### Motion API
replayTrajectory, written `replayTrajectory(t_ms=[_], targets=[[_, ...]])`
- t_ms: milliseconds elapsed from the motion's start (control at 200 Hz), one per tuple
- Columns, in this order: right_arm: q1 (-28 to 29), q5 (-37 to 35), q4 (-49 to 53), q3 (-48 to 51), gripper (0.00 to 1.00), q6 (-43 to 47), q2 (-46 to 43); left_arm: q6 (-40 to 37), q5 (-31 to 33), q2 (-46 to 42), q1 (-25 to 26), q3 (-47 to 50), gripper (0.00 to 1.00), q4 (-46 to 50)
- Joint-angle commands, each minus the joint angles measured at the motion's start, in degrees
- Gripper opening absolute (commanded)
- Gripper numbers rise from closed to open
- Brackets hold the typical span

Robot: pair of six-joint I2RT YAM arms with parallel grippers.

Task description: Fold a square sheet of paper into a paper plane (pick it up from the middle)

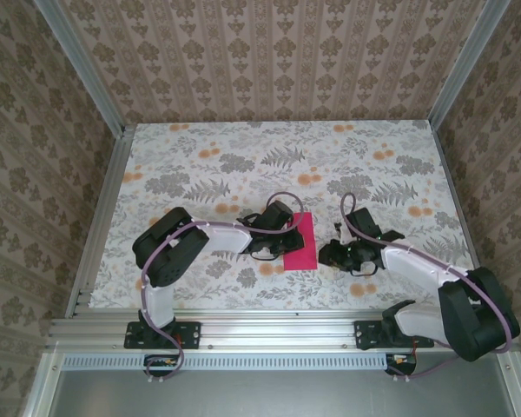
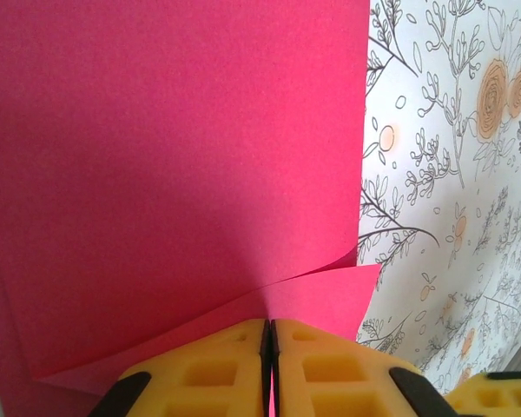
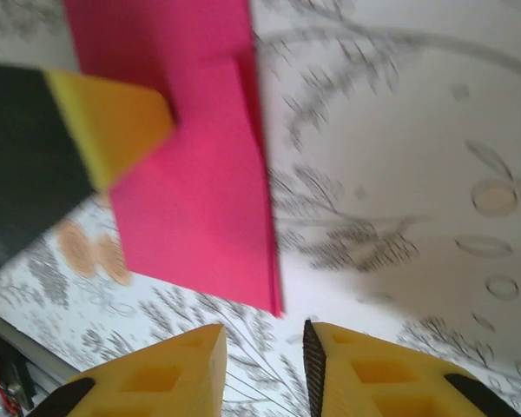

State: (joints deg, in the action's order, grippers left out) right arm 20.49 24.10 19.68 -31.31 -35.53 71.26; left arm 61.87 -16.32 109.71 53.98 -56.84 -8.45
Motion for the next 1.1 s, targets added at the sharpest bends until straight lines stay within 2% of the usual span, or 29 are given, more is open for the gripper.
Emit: replayTrajectory(t_ms=[0,210,475,655,770,1095], targets=[[-0.22,-1.57,0.24,-4.11,0.34,2.09,3.77,-2.19,1.29,-1.38,-0.16,-0.59,0.14,5.81],[-0.26,1.01,-2.86,-7.24,0.37,3.17,11.21,-3.4,1.93,-4.88,-0.41,-1.55,0.16,6.59],[-0.21,3.4,-6.35,-8.22,0.37,3.0,16.26,-3.68,3.12,-5.98,-0.84,0.15,0.15,8.44],[-0.23,4.17,-7.88,-8.42,0.36,2.53,17.94,-3.68,3.46,-5.15,-0.94,0.46,0.13,10.04],[-0.23,4.82,-8.54,-8.39,0.32,2.15,18.13,-3.97,3.22,-4.13,-0.98,-0.27,0.11,11.15],[-0.23,4.3,-9.3,-8.24,0.34,1.1,19.92,-4.56,3.3,-2.84,-0.81,-1.3,0.1,13.24]])
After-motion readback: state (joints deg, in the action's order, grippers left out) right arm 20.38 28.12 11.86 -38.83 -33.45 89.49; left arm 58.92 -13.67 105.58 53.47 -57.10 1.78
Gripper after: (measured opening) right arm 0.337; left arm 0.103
